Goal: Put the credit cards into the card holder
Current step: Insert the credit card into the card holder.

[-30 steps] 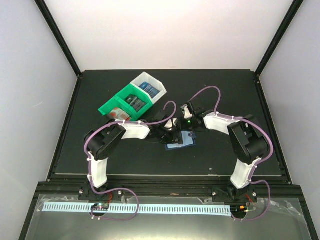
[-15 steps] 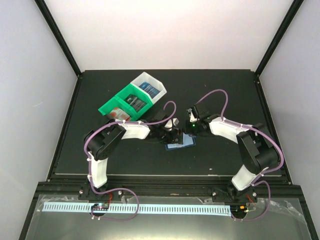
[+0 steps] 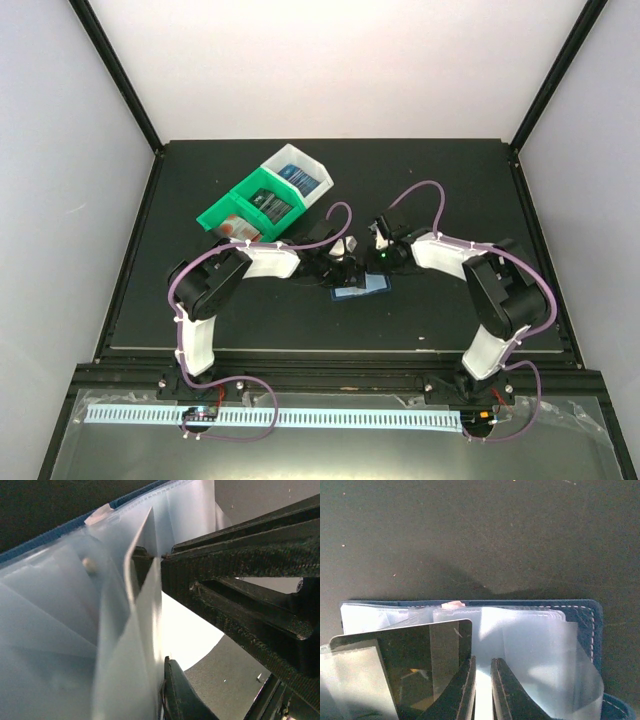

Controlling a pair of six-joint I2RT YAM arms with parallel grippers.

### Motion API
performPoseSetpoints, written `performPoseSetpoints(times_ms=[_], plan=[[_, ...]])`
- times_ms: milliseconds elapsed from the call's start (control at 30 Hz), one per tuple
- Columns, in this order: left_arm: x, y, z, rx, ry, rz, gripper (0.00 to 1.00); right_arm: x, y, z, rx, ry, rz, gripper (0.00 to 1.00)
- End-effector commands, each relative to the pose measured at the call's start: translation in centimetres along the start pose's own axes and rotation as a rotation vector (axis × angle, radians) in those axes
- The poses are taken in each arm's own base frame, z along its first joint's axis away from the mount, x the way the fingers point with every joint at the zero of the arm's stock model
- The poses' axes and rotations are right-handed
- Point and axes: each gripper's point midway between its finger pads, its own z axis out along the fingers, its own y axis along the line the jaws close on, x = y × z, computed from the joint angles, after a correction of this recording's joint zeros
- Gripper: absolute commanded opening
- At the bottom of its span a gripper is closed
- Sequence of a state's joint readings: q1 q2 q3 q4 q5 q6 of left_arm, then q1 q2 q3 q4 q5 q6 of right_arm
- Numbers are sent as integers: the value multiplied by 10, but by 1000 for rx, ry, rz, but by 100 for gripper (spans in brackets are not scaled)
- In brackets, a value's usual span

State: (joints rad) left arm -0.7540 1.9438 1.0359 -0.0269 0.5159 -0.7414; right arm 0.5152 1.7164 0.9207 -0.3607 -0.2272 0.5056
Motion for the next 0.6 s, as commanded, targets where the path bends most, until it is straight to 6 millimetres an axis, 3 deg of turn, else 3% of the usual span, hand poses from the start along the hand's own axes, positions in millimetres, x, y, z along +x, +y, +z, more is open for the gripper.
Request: performPoseSetpoints(times_ms=[0, 200, 567], plan=[[7, 29, 1, -109, 13, -46, 5, 10, -6, 10, 69, 48, -55, 13], [4, 31, 0, -113, 11, -56, 11, 24, 5, 18, 23, 98, -111, 12], [4, 31, -2, -105, 8, -65, 17, 40, 36, 14, -185, 138, -63, 12]])
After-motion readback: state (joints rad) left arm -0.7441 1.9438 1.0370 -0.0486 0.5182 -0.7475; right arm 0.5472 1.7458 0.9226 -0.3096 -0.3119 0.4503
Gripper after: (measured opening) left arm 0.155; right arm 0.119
